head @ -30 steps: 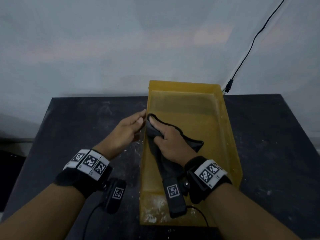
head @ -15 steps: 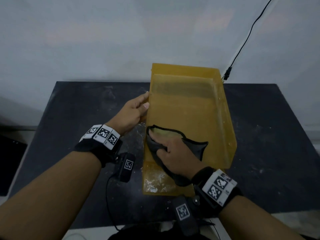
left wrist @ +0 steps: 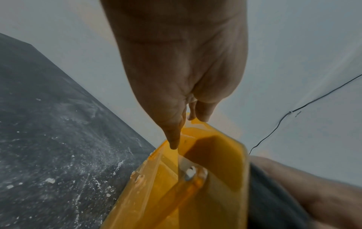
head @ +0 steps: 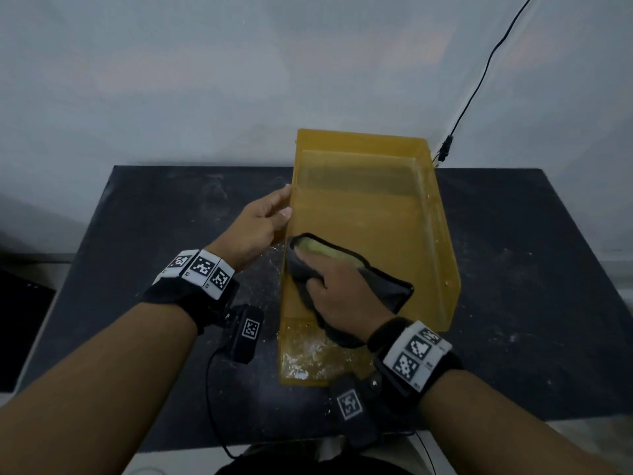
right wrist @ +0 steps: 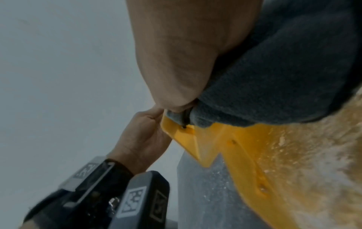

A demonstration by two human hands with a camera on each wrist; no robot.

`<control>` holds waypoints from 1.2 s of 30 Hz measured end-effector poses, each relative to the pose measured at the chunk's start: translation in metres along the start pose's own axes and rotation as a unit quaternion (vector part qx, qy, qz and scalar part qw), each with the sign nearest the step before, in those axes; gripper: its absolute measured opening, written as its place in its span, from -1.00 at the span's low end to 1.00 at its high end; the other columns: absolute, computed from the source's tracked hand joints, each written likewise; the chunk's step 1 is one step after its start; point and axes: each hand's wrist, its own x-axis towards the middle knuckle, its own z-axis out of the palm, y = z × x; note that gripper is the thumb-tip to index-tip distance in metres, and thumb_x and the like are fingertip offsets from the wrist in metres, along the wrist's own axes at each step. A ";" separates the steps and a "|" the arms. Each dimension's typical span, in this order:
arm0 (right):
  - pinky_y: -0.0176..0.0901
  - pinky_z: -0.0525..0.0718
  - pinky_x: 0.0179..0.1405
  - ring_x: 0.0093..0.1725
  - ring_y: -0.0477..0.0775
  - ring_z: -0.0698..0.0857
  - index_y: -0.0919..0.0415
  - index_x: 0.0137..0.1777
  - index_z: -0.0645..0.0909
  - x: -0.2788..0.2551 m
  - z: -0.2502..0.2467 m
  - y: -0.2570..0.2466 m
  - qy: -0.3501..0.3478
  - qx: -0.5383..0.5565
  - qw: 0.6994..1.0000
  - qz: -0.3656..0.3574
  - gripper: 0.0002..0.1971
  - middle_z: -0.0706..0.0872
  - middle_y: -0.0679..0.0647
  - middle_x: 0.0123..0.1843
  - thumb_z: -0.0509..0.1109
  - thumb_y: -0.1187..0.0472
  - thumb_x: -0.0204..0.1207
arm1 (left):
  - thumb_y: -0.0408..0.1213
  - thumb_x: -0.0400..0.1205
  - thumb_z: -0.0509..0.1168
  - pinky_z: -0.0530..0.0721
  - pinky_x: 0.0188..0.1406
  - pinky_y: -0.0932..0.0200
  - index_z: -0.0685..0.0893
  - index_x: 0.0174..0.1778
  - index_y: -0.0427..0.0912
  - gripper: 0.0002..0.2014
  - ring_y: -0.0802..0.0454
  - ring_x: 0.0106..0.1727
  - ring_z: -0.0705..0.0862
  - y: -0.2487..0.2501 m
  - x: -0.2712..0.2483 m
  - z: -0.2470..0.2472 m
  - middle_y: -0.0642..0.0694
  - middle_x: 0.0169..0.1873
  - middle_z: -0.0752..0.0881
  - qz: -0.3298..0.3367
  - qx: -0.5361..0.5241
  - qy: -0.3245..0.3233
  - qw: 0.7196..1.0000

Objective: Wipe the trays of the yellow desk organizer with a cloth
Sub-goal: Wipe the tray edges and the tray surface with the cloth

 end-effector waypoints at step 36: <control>-0.02 0.54 0.39 0.32 0.27 0.65 0.31 0.32 0.71 0.069 -0.022 0.013 -0.006 -0.100 0.994 -0.048 -0.53 0.73 0.25 0.32 0.19 0.30 0.45 | -0.41 0.78 0.14 0.65 0.36 -0.08 0.47 0.56 0.07 -0.55 0.07 0.46 0.58 0.020 -0.012 0.001 0.11 0.47 0.58 0.023 0.083 -0.013 0.996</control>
